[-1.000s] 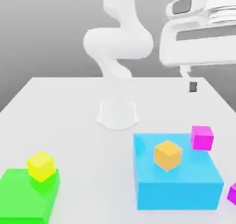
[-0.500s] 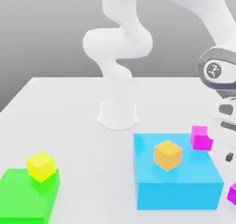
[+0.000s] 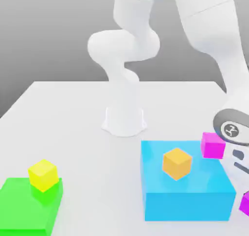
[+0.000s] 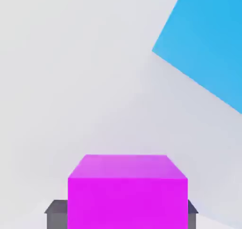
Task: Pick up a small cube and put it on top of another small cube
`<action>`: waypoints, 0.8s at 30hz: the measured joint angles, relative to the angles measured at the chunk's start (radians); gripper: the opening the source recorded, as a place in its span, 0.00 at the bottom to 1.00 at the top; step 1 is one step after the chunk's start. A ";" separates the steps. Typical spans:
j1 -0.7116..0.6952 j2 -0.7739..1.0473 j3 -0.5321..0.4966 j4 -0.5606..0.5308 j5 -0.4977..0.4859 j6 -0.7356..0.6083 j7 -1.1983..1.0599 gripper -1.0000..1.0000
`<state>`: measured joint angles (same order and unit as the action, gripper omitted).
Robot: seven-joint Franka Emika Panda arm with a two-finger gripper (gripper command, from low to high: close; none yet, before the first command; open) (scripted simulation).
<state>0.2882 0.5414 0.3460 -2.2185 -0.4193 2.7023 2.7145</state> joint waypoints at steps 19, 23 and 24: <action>-0.305 -0.668 0.115 -0.260 0.568 -0.288 -0.740 0.00; -0.304 -0.799 0.059 -0.348 0.610 -0.339 -0.855 0.00; -0.305 -0.830 0.045 -0.370 0.616 -0.351 -0.880 0.00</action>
<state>-0.0166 -0.2882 0.3905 -2.5885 0.1963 2.3517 1.8347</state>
